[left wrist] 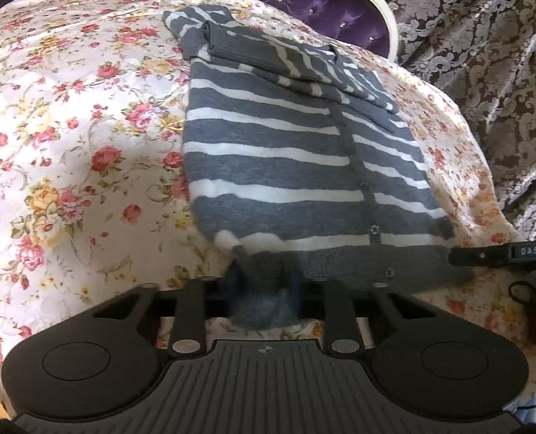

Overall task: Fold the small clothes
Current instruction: 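Grasp the ribbed hem with the left gripper while the right gripper grasps it too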

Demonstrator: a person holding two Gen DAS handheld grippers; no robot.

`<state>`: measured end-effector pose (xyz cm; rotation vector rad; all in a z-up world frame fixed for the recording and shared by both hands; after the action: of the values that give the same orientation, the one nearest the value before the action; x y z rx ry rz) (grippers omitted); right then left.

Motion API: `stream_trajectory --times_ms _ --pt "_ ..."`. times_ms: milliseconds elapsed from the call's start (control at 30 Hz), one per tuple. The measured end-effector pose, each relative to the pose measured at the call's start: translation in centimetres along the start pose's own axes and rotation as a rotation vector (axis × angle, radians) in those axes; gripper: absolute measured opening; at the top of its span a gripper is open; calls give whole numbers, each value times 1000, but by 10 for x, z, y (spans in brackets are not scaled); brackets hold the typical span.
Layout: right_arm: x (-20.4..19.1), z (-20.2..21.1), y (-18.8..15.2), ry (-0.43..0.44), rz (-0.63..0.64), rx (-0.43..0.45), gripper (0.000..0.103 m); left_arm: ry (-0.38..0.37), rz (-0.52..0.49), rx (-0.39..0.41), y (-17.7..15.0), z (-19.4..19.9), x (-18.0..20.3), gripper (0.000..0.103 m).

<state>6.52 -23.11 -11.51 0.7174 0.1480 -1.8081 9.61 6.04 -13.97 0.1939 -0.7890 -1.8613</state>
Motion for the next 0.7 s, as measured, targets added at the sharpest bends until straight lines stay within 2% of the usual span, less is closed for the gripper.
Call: stream_trajectory --times_ms 67,100,133,267,467,700 --pt "1 2 -1 -12 1 9 49 -8 24 6 -1 1 -3 16" --pt "1 3 -1 -19 7 17 35 -9 31 10 -1 2 -4 12" --pt "1 5 -1 -26 14 27 17 -8 36 20 -1 3 -5 9" --pt "0 16 1 -4 22 83 14 -21 55 69 2 12 -2 9" --pt "-10 43 14 151 -17 180 14 -49 78 157 20 32 3 9" --pt "-34 73 53 283 -16 309 14 -71 105 260 65 49 0 9"
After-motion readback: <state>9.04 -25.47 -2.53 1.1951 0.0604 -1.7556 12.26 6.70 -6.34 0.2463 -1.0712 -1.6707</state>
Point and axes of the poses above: each gripper's, at about its wrist camera, not at the fingertips, and z roughly against the way its jaws point, x to its right, y to its top, the point moved 7 cm from there along -z, roughly the way its jaws point, and after that the axes turned 13 degrees about -z, right-handed, at the moved point
